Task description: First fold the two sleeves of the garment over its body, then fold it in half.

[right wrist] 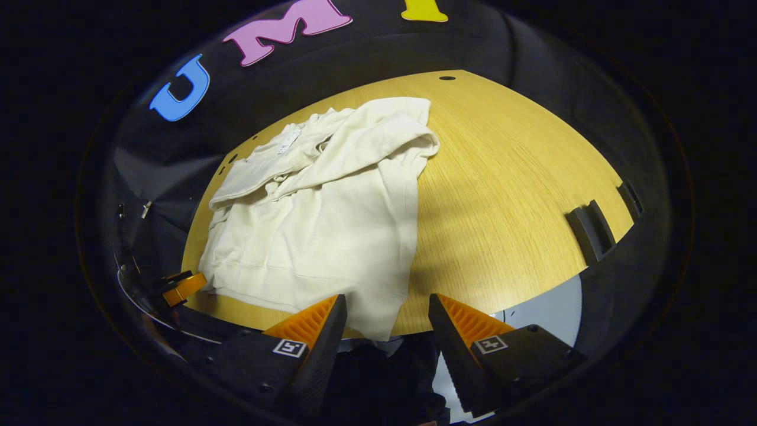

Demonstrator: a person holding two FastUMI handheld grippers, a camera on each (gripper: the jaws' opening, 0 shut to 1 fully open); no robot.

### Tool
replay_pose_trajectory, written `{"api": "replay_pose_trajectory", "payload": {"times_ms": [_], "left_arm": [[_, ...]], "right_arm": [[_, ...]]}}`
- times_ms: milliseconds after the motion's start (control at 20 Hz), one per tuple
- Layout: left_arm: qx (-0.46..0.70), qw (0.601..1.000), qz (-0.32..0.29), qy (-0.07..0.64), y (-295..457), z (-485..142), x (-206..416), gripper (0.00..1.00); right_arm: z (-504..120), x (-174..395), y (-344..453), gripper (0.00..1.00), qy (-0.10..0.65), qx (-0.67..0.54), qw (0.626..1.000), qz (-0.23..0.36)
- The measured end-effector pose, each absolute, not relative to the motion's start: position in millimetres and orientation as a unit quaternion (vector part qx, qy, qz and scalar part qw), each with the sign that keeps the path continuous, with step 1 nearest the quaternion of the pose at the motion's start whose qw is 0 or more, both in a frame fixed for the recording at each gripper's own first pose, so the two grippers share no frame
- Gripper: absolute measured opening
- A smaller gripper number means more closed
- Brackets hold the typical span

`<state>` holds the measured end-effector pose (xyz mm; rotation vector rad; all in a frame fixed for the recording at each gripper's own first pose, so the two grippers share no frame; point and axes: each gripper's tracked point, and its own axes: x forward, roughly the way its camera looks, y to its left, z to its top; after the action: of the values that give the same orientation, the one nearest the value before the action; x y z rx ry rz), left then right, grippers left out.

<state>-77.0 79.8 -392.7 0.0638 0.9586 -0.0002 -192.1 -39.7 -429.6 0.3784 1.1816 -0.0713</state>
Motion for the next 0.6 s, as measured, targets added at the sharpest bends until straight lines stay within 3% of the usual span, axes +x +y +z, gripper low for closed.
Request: {"api": "replay_pose_trajectory", "payload": {"times_ms": [350, 600], "left_arm": [[0.008, 0.869, -0.011, 0.495, 78.7, -418.0, -75.7, 0.91], [0.010, 0.863, -0.018, 0.506, 74.3, -419.5, -75.9, 0.92]], "right_arm": [[-451.3, -171.7, -30.0, 0.87, 0.562, 0.137, 0.815, -0.033], [-459.6, -158.9, -18.5, 0.84, 0.556, 0.033, 0.830, 0.000]]}}
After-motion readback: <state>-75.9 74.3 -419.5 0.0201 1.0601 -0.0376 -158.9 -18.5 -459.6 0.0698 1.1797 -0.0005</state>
